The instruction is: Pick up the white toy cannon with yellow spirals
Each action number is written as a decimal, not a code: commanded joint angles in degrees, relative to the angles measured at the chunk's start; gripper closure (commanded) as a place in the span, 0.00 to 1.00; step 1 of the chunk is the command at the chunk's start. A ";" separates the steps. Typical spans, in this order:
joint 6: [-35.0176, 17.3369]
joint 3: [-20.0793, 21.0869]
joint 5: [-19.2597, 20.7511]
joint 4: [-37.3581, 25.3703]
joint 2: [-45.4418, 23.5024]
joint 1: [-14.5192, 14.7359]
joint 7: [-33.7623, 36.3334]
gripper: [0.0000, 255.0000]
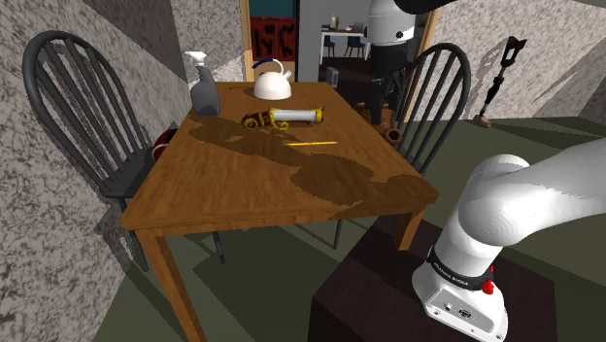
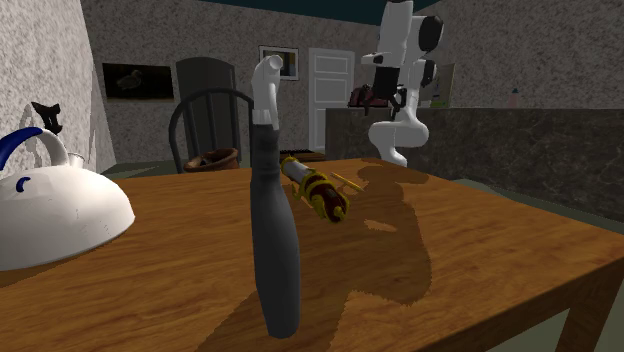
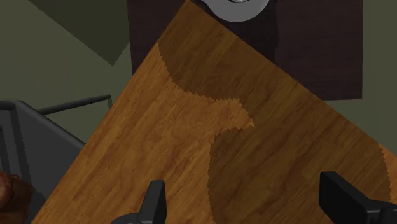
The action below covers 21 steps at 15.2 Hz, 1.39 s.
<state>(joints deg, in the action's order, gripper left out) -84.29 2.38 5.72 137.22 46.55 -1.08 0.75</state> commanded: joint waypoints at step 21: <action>-25.67 -19.54 -8.61 -20.52 -37.69 5.63 -38.29 0.00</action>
<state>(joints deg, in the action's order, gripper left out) -109.70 -16.65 -1.55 118.49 10.78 4.21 -35.41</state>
